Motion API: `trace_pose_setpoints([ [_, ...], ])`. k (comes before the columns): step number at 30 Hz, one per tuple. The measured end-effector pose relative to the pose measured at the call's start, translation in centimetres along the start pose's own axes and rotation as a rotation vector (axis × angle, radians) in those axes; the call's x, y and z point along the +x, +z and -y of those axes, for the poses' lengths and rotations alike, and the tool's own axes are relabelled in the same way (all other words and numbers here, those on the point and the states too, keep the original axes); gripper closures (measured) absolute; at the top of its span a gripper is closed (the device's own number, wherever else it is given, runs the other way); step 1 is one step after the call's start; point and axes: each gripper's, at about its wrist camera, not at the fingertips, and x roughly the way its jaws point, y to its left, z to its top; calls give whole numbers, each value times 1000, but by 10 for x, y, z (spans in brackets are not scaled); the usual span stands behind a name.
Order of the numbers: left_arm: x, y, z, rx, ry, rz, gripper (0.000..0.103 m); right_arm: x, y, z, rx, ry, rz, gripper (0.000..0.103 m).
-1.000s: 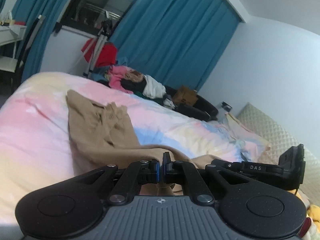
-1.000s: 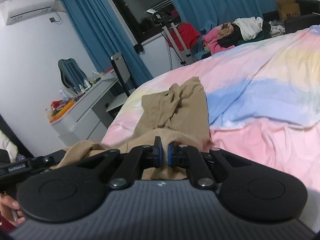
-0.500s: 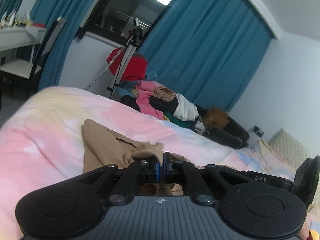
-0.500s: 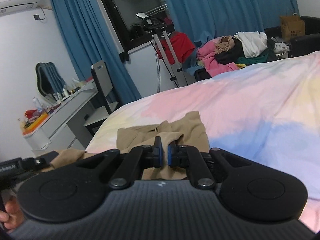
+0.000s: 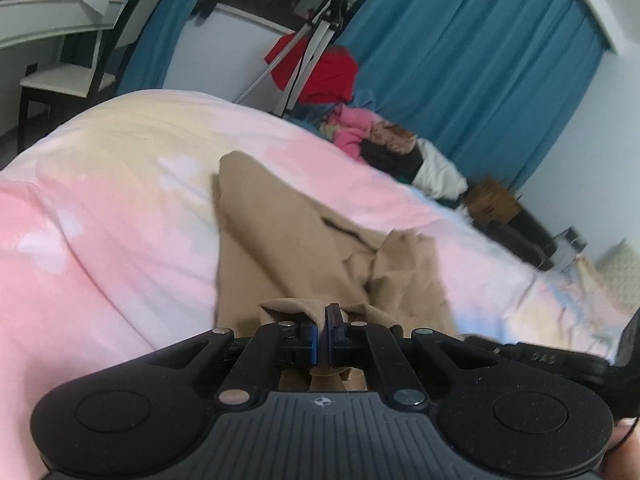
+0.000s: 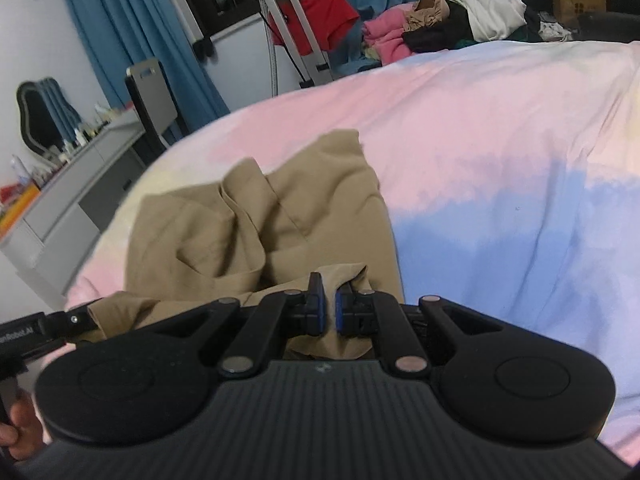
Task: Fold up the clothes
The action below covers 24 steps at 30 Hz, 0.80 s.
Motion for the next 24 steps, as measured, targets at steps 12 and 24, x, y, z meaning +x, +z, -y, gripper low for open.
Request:
trace_pose_setpoints([
  [12,-60,-15,50,160,74,130,4,-57,-6,-23,-162,-15,124,15],
  [24,-137,-50,86,185,136,160,0,-149,-38,-34,-203,-39,247,15],
])
